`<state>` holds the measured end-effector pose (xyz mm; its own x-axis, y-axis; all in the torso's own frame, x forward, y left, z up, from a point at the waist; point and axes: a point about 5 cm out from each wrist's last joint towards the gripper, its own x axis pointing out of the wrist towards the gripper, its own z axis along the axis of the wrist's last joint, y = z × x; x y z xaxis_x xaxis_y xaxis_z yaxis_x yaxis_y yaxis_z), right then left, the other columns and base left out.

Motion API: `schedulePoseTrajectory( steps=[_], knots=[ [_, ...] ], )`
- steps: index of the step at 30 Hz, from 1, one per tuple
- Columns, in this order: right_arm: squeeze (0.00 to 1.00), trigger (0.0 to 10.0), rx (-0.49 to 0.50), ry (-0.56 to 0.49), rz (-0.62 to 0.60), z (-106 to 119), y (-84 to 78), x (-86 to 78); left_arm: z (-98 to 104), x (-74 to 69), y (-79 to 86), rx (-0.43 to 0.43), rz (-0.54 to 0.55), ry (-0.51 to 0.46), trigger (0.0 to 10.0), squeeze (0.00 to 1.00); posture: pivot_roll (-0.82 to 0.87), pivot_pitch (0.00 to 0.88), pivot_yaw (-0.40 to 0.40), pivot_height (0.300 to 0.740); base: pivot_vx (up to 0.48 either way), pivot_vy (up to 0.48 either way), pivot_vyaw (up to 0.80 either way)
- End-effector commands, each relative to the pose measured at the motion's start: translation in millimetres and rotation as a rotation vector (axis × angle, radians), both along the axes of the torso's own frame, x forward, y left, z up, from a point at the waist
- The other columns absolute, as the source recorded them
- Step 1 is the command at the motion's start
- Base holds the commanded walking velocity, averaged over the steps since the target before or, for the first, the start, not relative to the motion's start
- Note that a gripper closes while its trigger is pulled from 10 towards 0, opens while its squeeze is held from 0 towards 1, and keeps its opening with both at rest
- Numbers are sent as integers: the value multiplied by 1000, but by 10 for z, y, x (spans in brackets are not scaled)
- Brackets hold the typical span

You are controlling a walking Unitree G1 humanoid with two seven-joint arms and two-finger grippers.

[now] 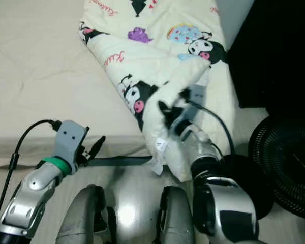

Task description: Clean up the room

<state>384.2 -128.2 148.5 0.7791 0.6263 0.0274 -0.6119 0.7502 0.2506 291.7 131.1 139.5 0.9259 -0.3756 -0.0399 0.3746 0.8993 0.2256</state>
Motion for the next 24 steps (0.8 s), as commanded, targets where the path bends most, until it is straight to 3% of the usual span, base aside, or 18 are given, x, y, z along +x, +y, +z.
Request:
schedulePoseTrajectory(
  steps=[1,2,5,7,10,13,14,15,16,20,21,24],
  knots=[
    [0,0,-43,6,250,-157,252,-163,94,25,91,-58,66,-25,10000,0,128,254,109,615,0,0,0],
    [0,0,-43,6,250,-157,252,-163,94,25,91,-58,66,-25,10000,0,128,254,109,615,0,0,0],
    [0,0,-62,2,502,-239,522,-340,326,110,228,-102,189,-125,10000,0,124,248,105,615,0,0,0],
    [0,0,-62,4,552,-256,575,-382,380,125,256,-105,212,-147,10000,0,124,248,105,615,0,0,0],
    [0,0,-59,15,781,-347,832,-621,580,170,324,-117,258,-216,10000,0,123,239,101,615,0,0,0],
    [0,0,-77,22,858,-414,927,-724,633,183,320,-118,254,-230,10000,0,123,233,98,615,0,0,0],
    [0,6784,-111,33,836,-476,944,-729,632,185,294,-111,239,-230,10000,0,123,231,96,615,0,0,0],
    [0,6784,-111,33,836,-476,944,-729,632,185,294,-111,239,-230,10000,0,123,231,96,615,0,0,0],
    [0,10000,-153,40,794,-542,942,-725,620,184,261,-105,223,-225,10000,0,122,230,96,615,0,0,0],
    [0,10000,-124,21,611,-493,867,-597,558,184,227,-106,220,-200,10000,0,110,225,95,615,0,0,0],
    [1000,10000,-105,26,587,-470,822,-578,535,183,210,-108,218,-191,10000,0,103,224,97,615,0,0,0],
    [1000,10000,-22,61,604,-425,752,-592,499,182,164,-110,206,-177,10000,0,94,220,96,615,0,0,0]
  ],
)
